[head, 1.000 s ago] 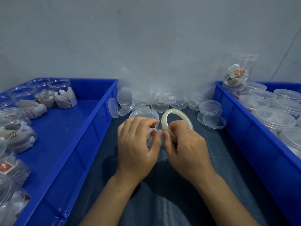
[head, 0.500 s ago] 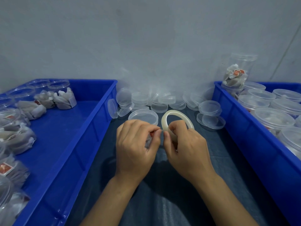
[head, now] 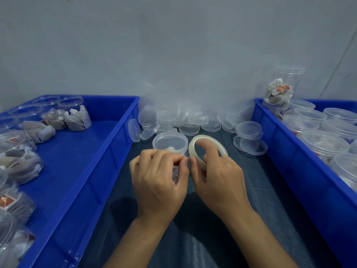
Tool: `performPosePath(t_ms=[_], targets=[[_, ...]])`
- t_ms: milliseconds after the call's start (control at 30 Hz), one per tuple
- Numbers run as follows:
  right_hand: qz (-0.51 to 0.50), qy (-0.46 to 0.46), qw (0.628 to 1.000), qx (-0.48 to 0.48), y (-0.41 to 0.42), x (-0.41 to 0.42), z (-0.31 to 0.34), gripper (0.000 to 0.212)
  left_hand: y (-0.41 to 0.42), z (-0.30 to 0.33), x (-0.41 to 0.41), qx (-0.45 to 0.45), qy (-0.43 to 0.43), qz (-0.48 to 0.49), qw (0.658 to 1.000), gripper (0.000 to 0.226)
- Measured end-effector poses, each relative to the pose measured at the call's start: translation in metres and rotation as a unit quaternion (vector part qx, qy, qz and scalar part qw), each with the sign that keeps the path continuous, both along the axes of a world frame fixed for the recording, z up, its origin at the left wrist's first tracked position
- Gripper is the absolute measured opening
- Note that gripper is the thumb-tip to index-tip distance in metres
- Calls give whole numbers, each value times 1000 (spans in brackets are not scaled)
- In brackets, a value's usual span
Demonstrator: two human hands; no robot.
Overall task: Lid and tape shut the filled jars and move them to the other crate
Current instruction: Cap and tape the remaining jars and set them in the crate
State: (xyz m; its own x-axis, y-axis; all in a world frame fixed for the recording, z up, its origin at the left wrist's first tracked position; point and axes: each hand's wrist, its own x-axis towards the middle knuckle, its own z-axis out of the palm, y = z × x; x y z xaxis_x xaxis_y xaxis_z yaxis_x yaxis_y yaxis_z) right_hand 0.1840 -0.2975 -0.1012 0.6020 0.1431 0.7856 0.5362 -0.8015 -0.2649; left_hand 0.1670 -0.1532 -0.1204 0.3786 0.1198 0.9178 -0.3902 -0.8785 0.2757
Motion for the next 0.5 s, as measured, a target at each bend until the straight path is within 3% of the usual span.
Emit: performPosePath(t_ms=[500], targets=[[-59, -92, 989, -97, 13, -2, 8, 36, -15, -7, -6, -204, 82, -16, 976, 14]])
